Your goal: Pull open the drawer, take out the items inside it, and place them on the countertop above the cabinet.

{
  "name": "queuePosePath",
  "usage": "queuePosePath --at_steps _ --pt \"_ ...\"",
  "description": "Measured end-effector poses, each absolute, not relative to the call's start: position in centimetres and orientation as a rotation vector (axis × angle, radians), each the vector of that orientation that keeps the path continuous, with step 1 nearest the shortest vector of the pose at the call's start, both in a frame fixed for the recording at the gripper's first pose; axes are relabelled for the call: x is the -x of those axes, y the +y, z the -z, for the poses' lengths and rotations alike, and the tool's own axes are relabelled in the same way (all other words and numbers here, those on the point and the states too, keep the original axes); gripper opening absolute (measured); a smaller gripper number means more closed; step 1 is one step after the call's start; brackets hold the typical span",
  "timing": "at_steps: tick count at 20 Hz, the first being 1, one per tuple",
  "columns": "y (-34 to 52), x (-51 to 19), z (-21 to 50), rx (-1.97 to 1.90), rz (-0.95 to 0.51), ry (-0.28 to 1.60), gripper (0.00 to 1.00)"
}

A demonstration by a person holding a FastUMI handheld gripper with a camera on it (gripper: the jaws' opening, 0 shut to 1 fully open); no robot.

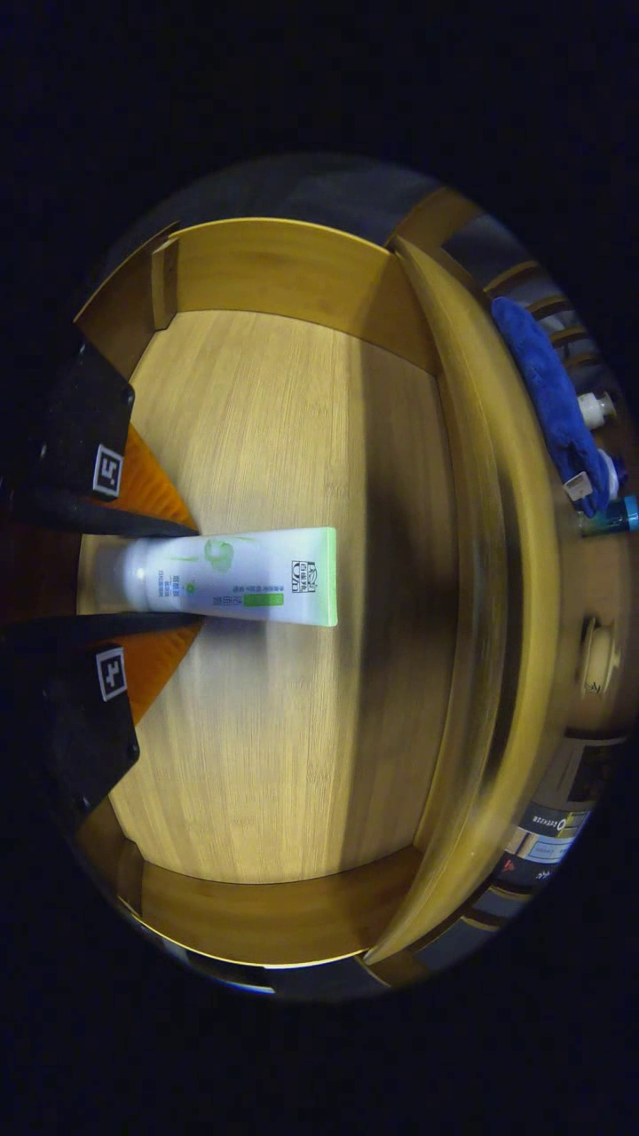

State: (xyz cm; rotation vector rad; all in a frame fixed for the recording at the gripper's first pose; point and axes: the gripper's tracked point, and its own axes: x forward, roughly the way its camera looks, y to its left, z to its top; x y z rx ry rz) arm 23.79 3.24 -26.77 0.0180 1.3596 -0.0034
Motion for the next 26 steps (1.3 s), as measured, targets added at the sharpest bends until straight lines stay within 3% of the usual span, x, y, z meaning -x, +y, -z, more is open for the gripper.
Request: queuePosePath --at_steps 12,19,26 --pt "7.9 -28.2 11.4 -0.016 -0.209 1.182 0.48" --pt "4.4 -40.9 5.9 -0.103 -0.062 0.945 0.47" --pt "0.9 -48.5 10.1 -0.071 0.11 0.941 0.47"
